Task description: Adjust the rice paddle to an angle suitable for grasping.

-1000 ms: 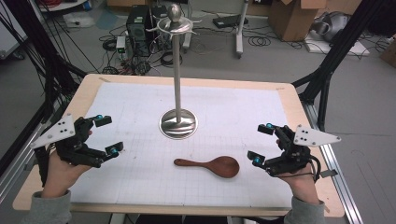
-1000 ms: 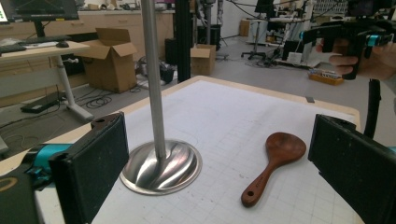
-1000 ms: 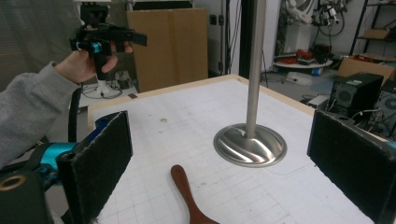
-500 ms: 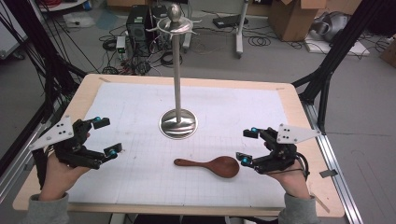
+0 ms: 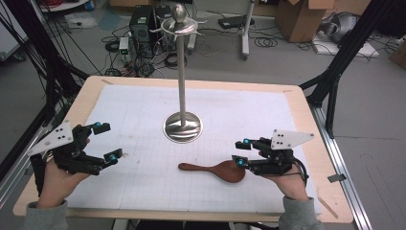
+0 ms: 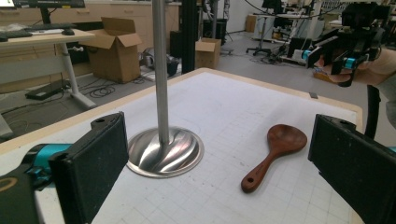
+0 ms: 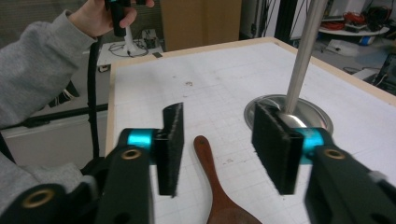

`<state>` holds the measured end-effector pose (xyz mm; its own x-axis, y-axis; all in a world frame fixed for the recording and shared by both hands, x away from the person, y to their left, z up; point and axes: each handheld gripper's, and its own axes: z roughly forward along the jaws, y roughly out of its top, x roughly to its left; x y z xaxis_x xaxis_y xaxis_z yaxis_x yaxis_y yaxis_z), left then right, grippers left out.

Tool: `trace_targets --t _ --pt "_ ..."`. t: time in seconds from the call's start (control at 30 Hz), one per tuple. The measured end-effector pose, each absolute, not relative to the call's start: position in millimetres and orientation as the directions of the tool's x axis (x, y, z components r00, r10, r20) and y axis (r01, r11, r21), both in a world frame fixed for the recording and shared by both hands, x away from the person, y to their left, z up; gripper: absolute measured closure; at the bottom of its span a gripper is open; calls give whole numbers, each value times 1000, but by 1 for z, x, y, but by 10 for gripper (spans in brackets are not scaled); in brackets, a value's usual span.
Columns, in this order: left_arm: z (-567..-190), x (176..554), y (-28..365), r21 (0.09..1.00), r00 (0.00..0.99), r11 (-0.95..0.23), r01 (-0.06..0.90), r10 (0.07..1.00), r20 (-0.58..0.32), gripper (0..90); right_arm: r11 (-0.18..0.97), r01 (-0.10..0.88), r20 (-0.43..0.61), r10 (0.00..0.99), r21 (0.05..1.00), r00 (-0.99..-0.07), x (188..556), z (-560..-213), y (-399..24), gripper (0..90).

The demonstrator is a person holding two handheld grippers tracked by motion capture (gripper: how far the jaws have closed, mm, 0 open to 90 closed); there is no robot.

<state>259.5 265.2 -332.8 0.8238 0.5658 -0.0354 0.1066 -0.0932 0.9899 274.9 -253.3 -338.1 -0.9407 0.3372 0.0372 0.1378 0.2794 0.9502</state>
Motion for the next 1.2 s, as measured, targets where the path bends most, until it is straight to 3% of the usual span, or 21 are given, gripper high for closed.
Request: trace_targets --t 0.2,0.43,0.73,1.2 --pt "-333 258 266 989 822 -97 109 568 -35 55 298 101 -9 346 949 -938 275 -341 -245 739" --pt "-333 255 268 990 819 -85 111 572 -43 55 312 96 -15 333 945 -943 277 -344 -238 834" --pt "-335 253 269 988 817 -98 117 575 -40 55 350 90 -18 294 933 -956 280 -350 -221 893" --pt "-337 249 273 987 813 -101 126 580 -44 55 403 121 16 255 907 -967 293 -373 -190 893"
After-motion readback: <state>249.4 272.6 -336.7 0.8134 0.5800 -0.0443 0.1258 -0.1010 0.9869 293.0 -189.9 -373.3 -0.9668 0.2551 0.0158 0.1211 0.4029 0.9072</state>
